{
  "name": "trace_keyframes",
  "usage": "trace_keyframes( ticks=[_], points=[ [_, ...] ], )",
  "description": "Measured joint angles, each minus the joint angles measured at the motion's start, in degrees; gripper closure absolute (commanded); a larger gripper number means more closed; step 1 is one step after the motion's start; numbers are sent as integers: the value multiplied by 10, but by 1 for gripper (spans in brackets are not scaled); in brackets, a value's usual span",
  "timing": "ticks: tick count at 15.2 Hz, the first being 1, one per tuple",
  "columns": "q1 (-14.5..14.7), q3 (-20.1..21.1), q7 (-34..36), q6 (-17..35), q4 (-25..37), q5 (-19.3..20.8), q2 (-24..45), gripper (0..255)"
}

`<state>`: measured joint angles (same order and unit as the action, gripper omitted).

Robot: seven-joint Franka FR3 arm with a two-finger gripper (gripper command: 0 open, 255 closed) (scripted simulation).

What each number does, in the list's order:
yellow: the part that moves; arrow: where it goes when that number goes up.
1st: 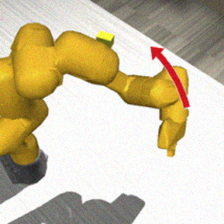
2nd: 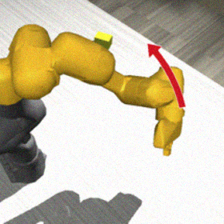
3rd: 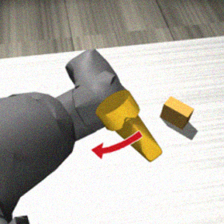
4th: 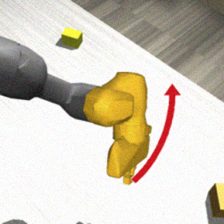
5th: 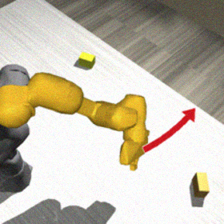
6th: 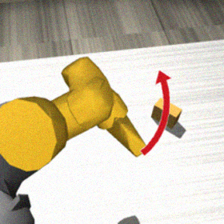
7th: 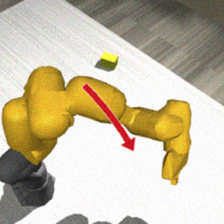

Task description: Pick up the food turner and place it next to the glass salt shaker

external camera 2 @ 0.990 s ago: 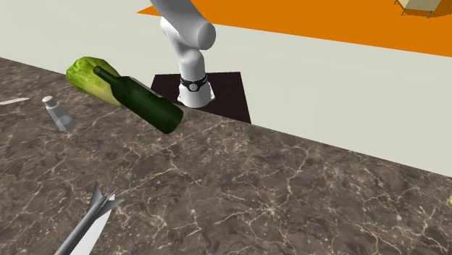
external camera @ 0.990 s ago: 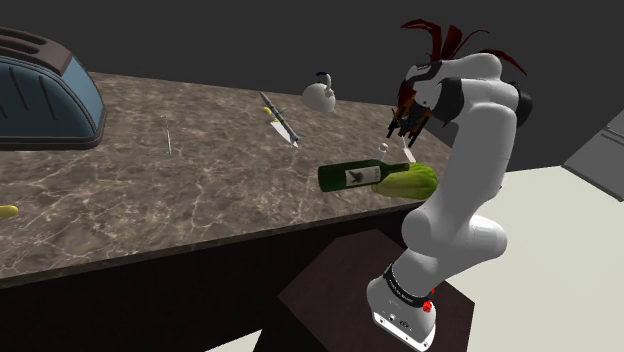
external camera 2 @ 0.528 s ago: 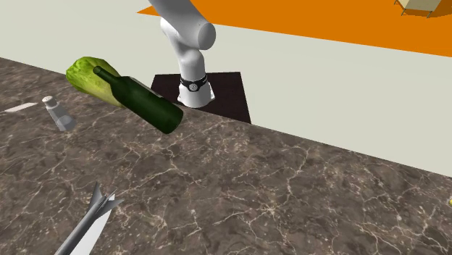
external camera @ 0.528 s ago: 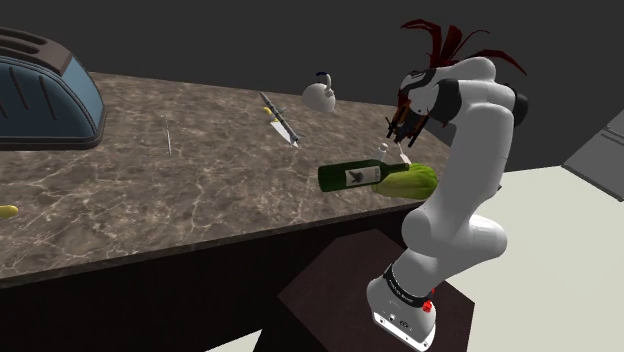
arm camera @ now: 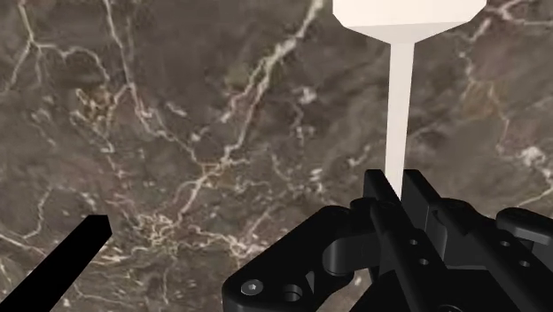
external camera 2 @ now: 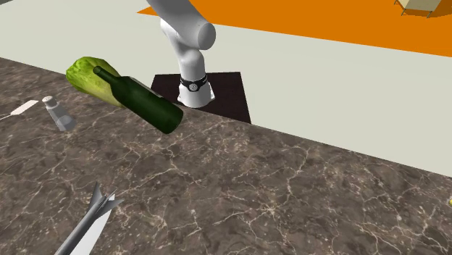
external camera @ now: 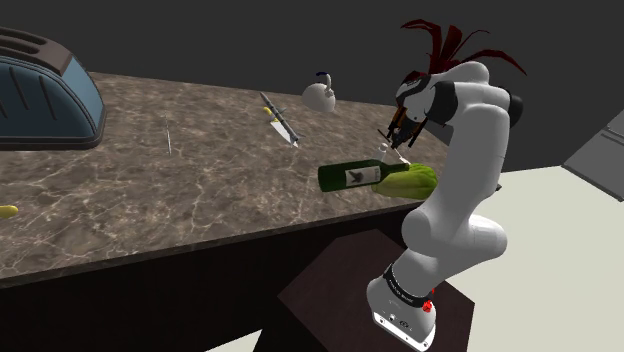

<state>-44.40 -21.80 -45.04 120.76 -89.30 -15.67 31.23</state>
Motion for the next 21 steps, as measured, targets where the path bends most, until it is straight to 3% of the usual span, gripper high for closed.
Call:
trace_keyframes(
  ticks=[4, 5, 11, 16, 21],
  points=[
    [0, 0, 0, 1, 0, 0, 0, 255],
    [0, 0, 0, 1, 0, 0, 0, 0],
    [0, 0, 0, 1, 0, 0, 0, 0],
    [1, -7, 8, -49, 27, 12, -26, 0],
    [2, -8, 9, -55, 28, 14, -30, 0]
  ],
)
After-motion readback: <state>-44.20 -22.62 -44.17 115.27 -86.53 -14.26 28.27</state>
